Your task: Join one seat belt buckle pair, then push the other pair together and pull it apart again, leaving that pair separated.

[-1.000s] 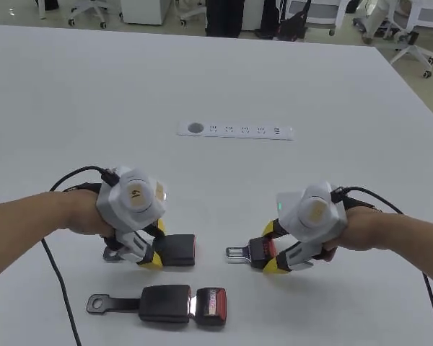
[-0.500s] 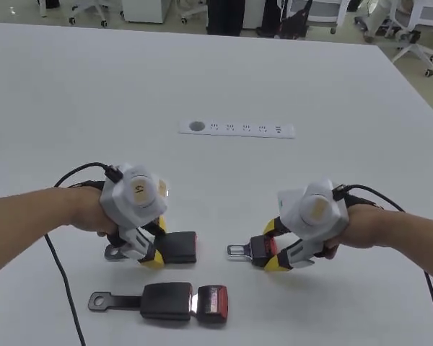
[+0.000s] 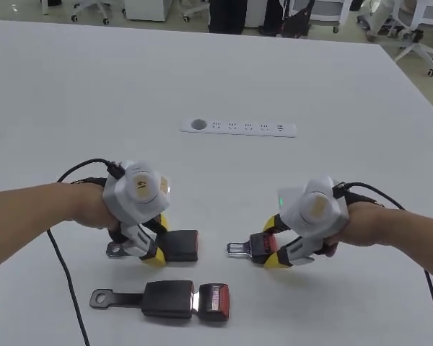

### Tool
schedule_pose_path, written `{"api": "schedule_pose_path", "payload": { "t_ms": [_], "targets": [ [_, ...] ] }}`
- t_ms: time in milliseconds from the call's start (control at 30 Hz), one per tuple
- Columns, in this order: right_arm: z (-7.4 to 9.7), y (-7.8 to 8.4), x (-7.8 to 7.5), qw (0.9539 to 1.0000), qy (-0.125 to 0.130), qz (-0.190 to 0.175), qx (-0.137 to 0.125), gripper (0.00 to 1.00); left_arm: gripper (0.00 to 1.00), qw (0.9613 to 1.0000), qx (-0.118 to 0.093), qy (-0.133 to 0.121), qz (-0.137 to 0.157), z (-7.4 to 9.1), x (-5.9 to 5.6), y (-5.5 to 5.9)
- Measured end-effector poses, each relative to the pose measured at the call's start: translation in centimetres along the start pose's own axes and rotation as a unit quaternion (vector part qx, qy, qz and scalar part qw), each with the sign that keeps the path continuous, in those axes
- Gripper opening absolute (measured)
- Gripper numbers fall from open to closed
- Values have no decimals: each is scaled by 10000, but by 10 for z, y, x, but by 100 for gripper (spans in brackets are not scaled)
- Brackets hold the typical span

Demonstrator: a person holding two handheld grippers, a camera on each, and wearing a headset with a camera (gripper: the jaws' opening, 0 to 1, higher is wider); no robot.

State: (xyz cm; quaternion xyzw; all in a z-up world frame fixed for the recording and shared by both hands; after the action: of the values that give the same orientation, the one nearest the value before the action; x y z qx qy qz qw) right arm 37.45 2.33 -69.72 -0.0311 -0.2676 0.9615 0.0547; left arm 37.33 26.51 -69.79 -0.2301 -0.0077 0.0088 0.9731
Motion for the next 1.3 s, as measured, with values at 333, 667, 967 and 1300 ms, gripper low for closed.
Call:
{"api": "schedule_pose_path", "payload": {
  "t_ms": [333,667,967,1300],
  "targets": [
    [-3,-7,1,10000,-20,22,-60,31,32,10000,40,37,9,1,1,0],
    [-9,-13,1,9999,-30,28,-125,31,32,9999,59,83,-13,1,1,-1],
    [-14,-19,3,9998,-50,15,-176,31,32,9999,53,86,41,0,2,0],
    [-20,-28,2,9997,-68,6,-238,31,32,9999,93,103,-4,0,3,0]
  ]
}}
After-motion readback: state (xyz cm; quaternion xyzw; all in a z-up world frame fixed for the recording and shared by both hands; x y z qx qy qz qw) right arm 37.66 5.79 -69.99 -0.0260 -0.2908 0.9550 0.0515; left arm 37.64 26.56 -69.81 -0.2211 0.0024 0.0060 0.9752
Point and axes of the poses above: the centre of the closed fingertips' face, and the gripper's own axes: z roughly backward along the fingers, x roughly to its left, y roughly out of its underside, the point moved 9 cm from there along z, roughly backward along the fingers, and after that the axes turned 7 degrees about -z, right-handed, at the moved point
